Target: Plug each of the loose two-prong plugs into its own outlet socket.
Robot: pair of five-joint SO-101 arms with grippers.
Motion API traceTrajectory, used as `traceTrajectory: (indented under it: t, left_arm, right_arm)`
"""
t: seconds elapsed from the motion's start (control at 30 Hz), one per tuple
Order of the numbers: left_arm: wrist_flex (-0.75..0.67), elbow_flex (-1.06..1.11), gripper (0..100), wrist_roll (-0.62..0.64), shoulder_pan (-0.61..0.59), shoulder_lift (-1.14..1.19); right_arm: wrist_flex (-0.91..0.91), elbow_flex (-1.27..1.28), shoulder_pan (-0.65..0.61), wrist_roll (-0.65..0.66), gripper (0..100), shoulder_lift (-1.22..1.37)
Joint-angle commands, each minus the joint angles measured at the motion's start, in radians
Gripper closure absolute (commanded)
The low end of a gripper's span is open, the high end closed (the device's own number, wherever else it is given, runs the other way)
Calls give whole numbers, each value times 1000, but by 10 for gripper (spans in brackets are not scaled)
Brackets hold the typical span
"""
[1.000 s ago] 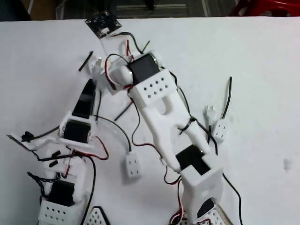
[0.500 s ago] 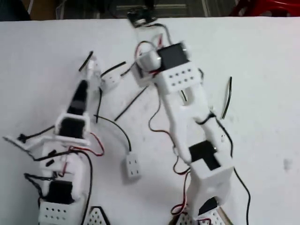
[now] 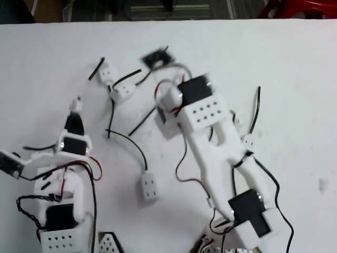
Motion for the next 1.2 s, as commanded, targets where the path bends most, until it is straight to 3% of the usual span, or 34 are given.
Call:
traceTrajectory:
  t: [0.0, 0.2, 0.33, 0.57, 0.8, 1.0, 1.17]
  left_arm:
    - [95, -58, 976, -144, -13, -4]
    - [265, -58, 976, -239, -13, -8]
    - [347, -58, 976, -336, -38, -8]
    - [358, -51, 976, -368, -117, -8]
    - [359, -49, 976, -368, -117, -8]
    - [358, -32, 976, -368, -117, -8]
    - [358, -31, 976, -368, -117, -8]
  right_arm:
    - [-21, 95, -84, -144, 930, -51]
    - [-197, 250, -199, -319, 772, -51]
    - [-351, 361, -262, -405, 765, -51]
    - [-562, 535, -348, -549, 762, -51]
    - [-555, 557, -377, -649, 722, -51]
    - [-602, 620, -501, -658, 718, -50]
    - [-708, 697, -512, -652, 719, -50]
